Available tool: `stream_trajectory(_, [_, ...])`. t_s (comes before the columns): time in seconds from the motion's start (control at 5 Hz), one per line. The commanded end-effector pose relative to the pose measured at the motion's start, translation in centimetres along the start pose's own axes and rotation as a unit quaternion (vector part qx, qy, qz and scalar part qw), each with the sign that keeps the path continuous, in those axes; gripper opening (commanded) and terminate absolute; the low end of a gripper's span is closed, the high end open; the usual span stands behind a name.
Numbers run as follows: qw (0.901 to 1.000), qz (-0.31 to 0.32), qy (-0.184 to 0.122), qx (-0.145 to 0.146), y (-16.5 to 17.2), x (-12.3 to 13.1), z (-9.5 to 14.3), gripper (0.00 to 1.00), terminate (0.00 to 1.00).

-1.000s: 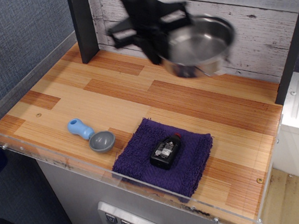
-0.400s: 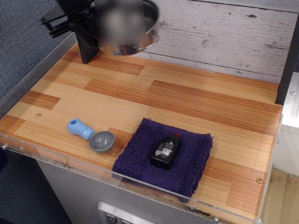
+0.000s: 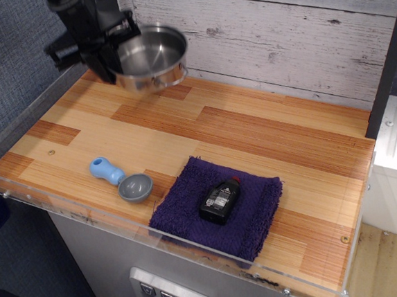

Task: Pickup the bowl and place it on the top left of the table.

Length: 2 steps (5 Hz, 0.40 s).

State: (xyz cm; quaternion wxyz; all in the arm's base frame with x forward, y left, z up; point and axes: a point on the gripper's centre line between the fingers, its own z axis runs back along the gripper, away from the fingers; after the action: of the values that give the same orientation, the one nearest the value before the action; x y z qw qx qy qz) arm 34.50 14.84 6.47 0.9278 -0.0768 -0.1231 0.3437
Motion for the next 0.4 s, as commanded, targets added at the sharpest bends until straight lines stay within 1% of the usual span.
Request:
stream_trajectory(0.0, [0.9996,-0.005,-0.009,0.024,0.6,0.3,-1.3,0.0,0.0])
stream_trajectory(0.2, [0.9993,-0.007,0.007,0.035,1.0,0.0,-2.7,0.0,0.0])
